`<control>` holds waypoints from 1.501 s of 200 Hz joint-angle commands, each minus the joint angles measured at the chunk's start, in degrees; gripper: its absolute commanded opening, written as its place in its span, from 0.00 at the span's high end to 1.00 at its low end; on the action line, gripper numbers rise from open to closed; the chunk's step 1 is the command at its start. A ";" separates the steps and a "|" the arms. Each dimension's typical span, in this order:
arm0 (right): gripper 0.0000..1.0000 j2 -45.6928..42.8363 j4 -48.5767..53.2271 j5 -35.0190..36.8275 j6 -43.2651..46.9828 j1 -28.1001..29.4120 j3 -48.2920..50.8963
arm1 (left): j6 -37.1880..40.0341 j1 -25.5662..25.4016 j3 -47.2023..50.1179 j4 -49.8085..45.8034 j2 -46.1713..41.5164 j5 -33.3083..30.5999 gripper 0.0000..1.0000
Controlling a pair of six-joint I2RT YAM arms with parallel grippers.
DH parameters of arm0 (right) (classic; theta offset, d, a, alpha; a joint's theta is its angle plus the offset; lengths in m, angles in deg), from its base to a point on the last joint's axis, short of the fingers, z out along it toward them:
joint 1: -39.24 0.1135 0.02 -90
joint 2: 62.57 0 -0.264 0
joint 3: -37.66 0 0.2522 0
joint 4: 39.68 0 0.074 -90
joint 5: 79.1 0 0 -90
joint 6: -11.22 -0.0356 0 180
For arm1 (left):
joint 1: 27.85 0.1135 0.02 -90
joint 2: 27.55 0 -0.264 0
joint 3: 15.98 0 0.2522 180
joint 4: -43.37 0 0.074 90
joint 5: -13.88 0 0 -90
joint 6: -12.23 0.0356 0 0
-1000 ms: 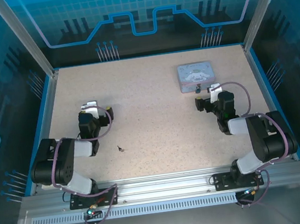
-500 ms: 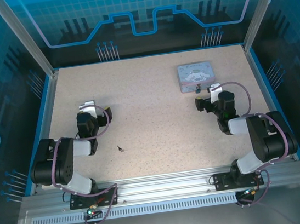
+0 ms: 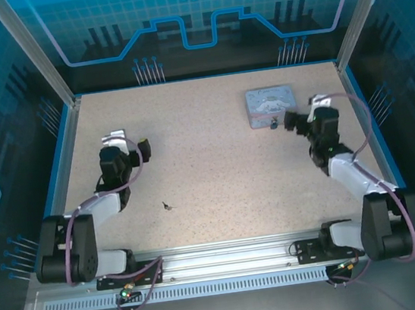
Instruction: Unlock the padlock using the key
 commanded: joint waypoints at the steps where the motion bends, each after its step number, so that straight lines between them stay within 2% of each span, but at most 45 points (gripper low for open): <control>1: 0.00 4.18 20.60 -3.71 -12.25 -5.34 -11.04 | -6.20 -0.32 -5.89 -12.77 -3.65 -0.45 0.01; 26: 0.00 13.78 27.07 -14.15 -17.29 -10.69 -23.19 | -13.28 -1.11 -11.31 -21.38 -5.14 0.37 0.01; 52: 0.01 25.47 34.35 -17.53 -20.55 -12.06 -37.06 | -19.27 -1.66 -18.25 -32.27 -4.01 2.18 0.01; 73: 0.06 35.35 39.63 -21.88 -21.91 -12.10 -48.10 | -20.04 -2.42 -22.04 -36.90 -2.69 4.76 0.01; 91: 0.10 42.99 42.03 -25.92 -23.17 -11.83 -55.67 | -20.66 -3.28 -23.66 -38.26 -2.32 5.73 0.01; 133: 0.16 57.88 49.46 -29.63 -21.98 -8.98 -72.64 | -22.62 -4.71 -23.94 -36.80 -2.25 7.82 0.01; 158: 0.20 61.78 51.77 -31.09 -19.81 -6.58 -78.49 | -22.87 -5.49 -24.16 -36.94 -1.64 8.24 0.01; 176: 0.22 63.39 51.46 -32.25 -18.51 -4.50 -78.56 | -23.17 -5.86 -24.42 -37.05 -0.91 8.50 0.01; 200: 0.30 60.79 50.29 -33.11 -17.51 -1.59 -74.89 | -23.89 -6.19 -24.76 -37.04 0.35 9.52 0.01; 238: 0.33 49.95 40.64 -33.48 -19.02 4.11 -57.43 | -24.63 -7.55 -25.31 -36.81 2.12 10.22 0.01; 273: 0.33 40.81 31.50 -33.19 -22.71 13.00 -42.90 | -25.67 -9.76 -25.22 -35.78 4.26 9.96 0.01; 300: 0.24 35.31 28.73 -27.40 -25.11 18.71 -36.04 | -26.27 -10.94 -25.13 -34.67 6.29 9.95 0.01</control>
